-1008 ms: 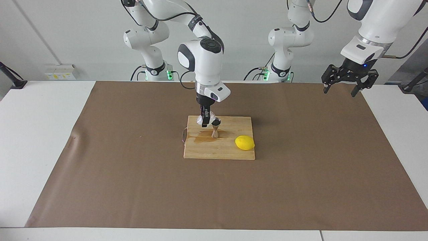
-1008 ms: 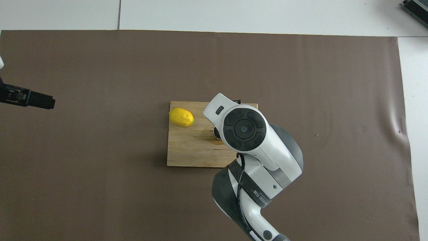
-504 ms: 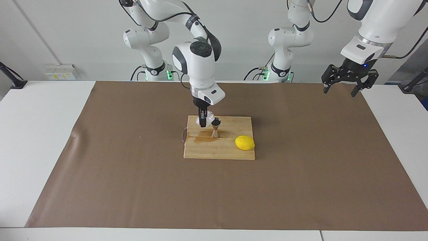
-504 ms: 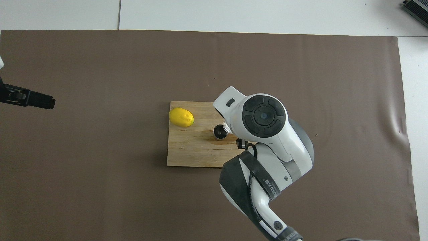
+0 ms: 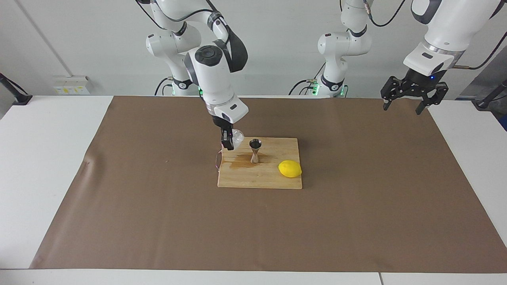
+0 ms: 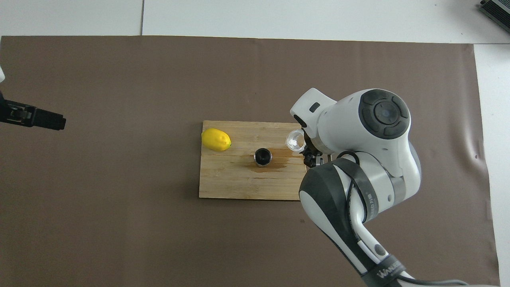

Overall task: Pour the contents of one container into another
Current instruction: 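Carry the glass cup with the right gripper off the board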

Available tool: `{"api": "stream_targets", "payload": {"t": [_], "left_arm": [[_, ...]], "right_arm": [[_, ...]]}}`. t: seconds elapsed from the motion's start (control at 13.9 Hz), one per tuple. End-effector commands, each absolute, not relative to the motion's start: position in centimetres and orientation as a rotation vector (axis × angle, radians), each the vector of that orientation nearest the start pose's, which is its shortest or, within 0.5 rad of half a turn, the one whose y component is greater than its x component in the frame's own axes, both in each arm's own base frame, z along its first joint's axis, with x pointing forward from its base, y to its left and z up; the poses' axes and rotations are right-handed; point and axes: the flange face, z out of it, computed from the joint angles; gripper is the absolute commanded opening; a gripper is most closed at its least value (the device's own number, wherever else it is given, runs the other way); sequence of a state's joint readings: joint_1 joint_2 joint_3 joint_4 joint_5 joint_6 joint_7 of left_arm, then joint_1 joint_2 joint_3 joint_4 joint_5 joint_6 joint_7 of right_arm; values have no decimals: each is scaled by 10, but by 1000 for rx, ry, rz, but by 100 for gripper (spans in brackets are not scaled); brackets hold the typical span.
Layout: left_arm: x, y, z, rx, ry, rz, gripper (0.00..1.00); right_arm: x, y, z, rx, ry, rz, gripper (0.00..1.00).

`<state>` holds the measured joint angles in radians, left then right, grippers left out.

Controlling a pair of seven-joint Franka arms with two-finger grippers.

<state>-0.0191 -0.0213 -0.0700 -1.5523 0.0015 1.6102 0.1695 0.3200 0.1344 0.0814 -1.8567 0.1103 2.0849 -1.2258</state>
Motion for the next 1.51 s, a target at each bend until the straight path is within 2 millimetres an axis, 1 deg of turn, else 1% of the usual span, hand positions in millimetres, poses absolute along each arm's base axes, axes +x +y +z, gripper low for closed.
{"api": "stream_targets", "payload": {"t": [0.0,0.14,0.22,0.29,0.36,0.58,0.72,0.79,1.01,1.08,1.3,1.44], "left_arm": [[550,-50,650,-3100,431,-132,100],[549,-51,650,-3104,431,-127,100],[549,-53,650,-3107,425,-127,100],[549,-53,650,-3110,422,-130,100],[549,-53,651,-3111,423,-133,100],[549,-54,650,-3109,437,-135,100],[549,-53,650,-3109,435,-133,100],[549,-54,649,-3109,437,-130,100],[549,-53,649,-3110,435,-125,100],[548,-53,650,-3110,435,-125,100],[548,-53,649,-3110,435,-125,100],[548,-53,649,-3110,437,-123,100]], "right_arm": [[556,189,443,2299,2328,275,24],[557,149,428,2300,2374,372,24],[555,127,416,2330,2387,402,24],[555,111,411,2333,2404,432,24],[553,89,399,2359,2409,459,24],[543,38,369,2376,2435,540,24],[534,8,348,2426,2414,521,24],[530,-3,340,2449,2402,515,24],[525,-21,322,2486,2375,538,24],[521,-25,316,2499,2351,535,24],[520,-36,301,2534,2318,523,24],[522,-43,294,2520,2307,526,24]]}}
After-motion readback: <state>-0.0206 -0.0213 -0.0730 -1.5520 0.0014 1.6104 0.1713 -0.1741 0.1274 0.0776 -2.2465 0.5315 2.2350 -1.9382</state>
